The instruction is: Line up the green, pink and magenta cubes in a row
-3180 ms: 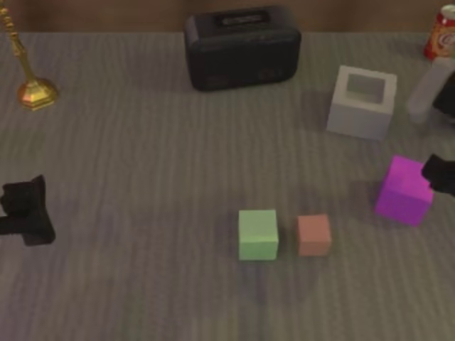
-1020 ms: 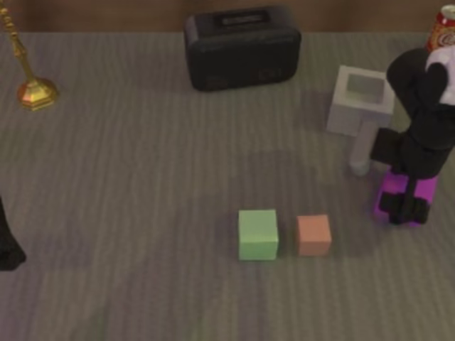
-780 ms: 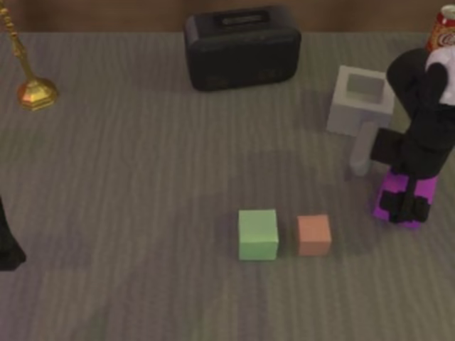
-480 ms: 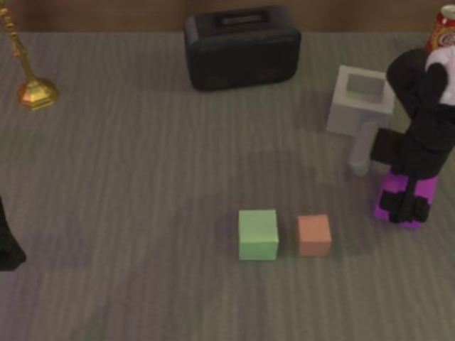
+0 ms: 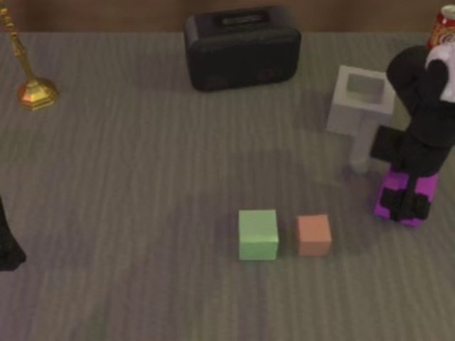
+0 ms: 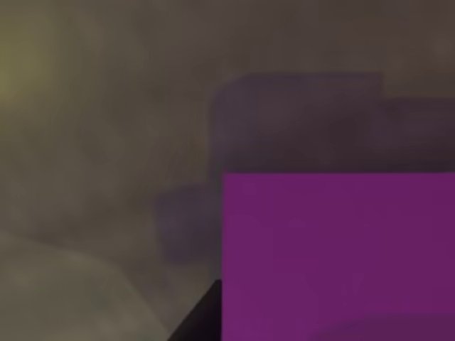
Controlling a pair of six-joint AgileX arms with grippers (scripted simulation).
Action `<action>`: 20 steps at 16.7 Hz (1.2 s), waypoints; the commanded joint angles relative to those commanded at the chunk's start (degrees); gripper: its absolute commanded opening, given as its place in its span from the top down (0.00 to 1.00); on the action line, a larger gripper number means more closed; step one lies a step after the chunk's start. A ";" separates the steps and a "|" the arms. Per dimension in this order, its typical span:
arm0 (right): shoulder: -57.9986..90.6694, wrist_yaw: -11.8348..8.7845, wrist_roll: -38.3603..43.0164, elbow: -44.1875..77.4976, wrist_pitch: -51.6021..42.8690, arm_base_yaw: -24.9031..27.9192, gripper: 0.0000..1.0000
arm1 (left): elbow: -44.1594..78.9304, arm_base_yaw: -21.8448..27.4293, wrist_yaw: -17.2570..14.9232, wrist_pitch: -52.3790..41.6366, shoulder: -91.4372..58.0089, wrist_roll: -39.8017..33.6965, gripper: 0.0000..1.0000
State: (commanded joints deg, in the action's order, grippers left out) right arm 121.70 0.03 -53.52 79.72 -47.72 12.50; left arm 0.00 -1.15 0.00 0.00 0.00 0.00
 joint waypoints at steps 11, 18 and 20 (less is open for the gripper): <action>-5.27 -0.04 0.09 7.22 -12.86 0.06 1.00 | 0.00 0.00 0.00 0.00 0.00 0.00 0.00; 3.34 0.07 2.37 20.26 -19.93 7.47 1.00 | 0.00 0.00 0.00 0.00 0.00 0.00 0.00; 8.37 0.12 3.99 29.28 -24.17 11.76 1.00 | 0.00 0.00 0.00 0.00 0.00 0.00 0.00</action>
State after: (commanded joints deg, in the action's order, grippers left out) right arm 130.07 0.14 -49.53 109.00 -71.89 24.26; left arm 0.00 -1.15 0.00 0.00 0.00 0.00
